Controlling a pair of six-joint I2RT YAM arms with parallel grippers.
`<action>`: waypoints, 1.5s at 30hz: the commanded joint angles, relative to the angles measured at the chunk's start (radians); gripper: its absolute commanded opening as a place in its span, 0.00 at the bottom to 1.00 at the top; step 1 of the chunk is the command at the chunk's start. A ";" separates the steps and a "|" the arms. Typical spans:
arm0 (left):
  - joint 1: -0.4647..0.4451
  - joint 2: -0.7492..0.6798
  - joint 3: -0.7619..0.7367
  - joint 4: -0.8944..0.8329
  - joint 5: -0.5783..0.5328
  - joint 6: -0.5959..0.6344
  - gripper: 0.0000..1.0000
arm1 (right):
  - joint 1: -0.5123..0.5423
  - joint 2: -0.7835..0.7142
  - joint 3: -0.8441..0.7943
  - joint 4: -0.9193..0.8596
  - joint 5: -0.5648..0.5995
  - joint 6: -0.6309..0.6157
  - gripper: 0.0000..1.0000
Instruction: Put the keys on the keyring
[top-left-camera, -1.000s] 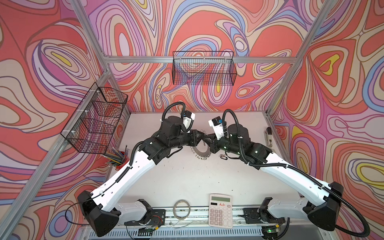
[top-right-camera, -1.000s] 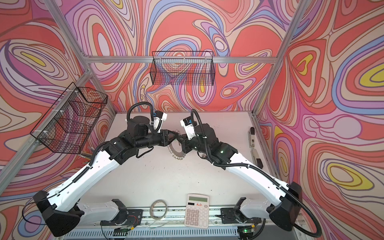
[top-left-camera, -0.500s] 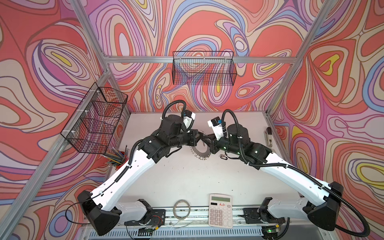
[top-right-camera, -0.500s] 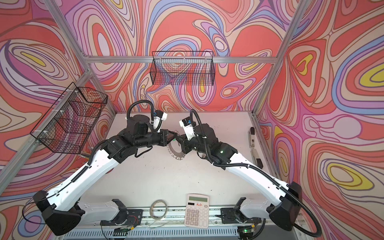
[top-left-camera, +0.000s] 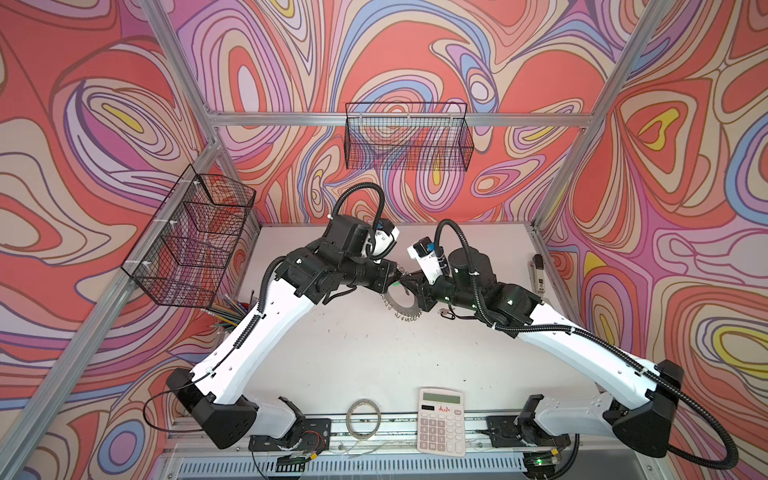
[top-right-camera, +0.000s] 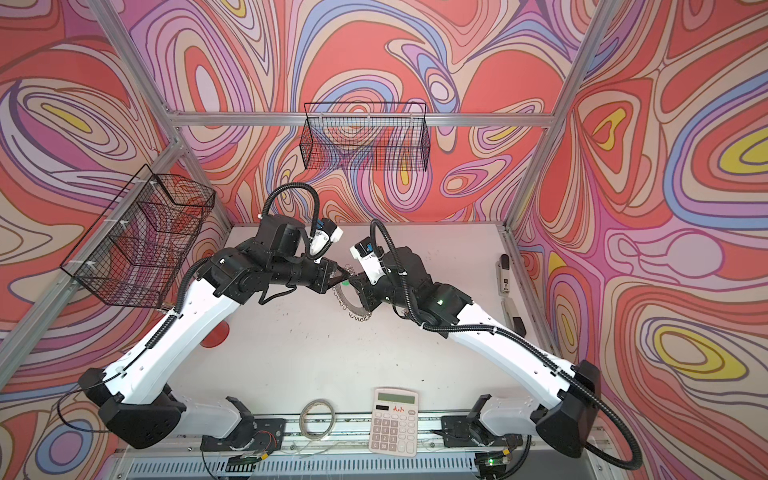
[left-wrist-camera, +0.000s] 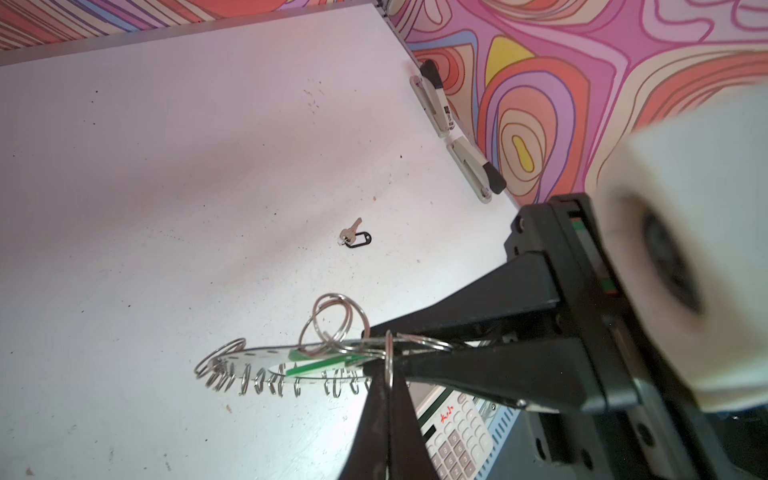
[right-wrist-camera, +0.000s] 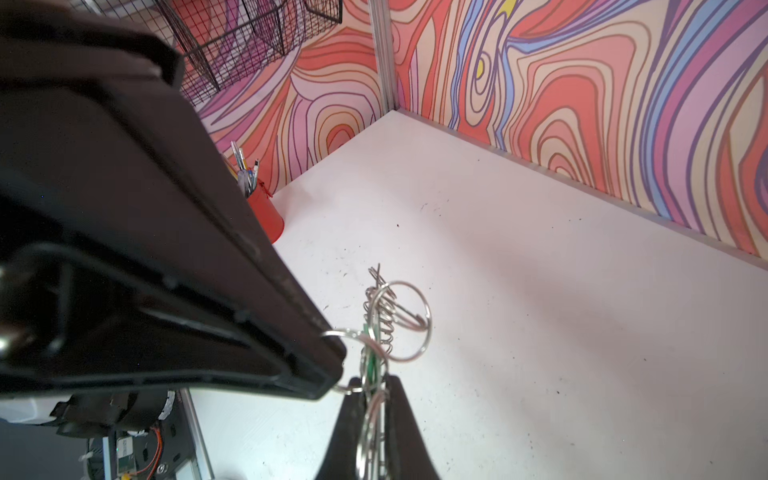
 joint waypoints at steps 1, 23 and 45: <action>0.014 -0.005 0.024 -0.256 -0.010 0.110 0.00 | -0.027 0.011 0.050 -0.067 0.108 -0.027 0.00; 0.096 -0.239 -0.147 0.055 0.183 0.039 0.47 | -0.032 -0.003 -0.065 0.127 -0.218 0.092 0.00; 0.104 -0.272 -0.469 0.513 0.166 -0.387 0.41 | -0.032 -0.041 -0.140 0.273 -0.162 0.138 0.00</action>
